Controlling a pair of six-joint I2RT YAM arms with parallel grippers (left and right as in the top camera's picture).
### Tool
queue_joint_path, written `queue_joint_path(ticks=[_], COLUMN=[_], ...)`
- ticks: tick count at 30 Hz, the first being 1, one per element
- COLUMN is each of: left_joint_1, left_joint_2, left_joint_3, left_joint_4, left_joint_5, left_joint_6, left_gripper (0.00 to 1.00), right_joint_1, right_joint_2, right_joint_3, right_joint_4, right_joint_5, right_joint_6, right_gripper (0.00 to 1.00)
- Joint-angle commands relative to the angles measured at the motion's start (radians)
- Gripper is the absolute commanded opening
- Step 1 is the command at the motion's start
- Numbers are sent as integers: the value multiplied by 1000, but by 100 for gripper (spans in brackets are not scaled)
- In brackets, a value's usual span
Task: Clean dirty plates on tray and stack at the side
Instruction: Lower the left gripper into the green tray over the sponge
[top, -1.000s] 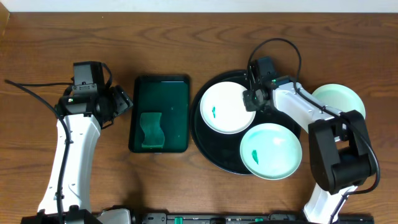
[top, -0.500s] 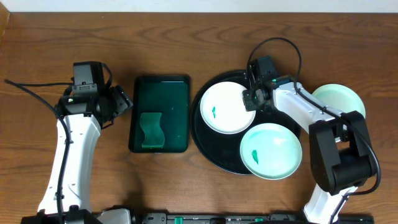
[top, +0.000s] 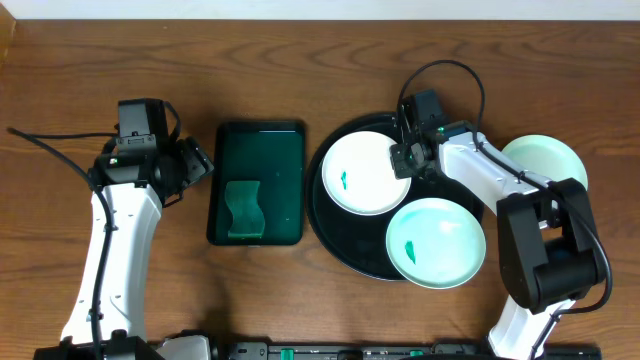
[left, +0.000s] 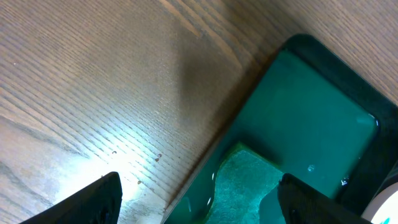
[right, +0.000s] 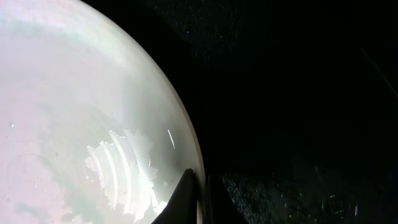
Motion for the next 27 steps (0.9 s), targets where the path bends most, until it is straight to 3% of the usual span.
queue_joint_path(ticks=[1, 6, 12, 17, 27], left_joint_1=[3, 3, 0, -33, -113], left_joint_2=[0, 0, 0, 0, 29], left_joint_3=[13, 13, 12, -18, -52], left_joint_4=[0, -5, -192, -259, -187], left_joint_5=[-17, -16, 159, 186, 149], left_joint_6=[2, 1, 8, 54, 145], left_gripper=[80, 80, 81, 80, 55], right_joint_1=[7, 7, 7, 8, 10], right_joint_2=[2, 2, 2, 2, 2], right_joint_3=[8, 8, 8, 8, 8], right_joint_4=[3, 2, 0, -1, -5], right_joint_5=[22, 22, 22, 21, 21], right_joint_6=[-7, -7, -6, -6, -6], right_gripper=[1, 1, 1, 2, 1])
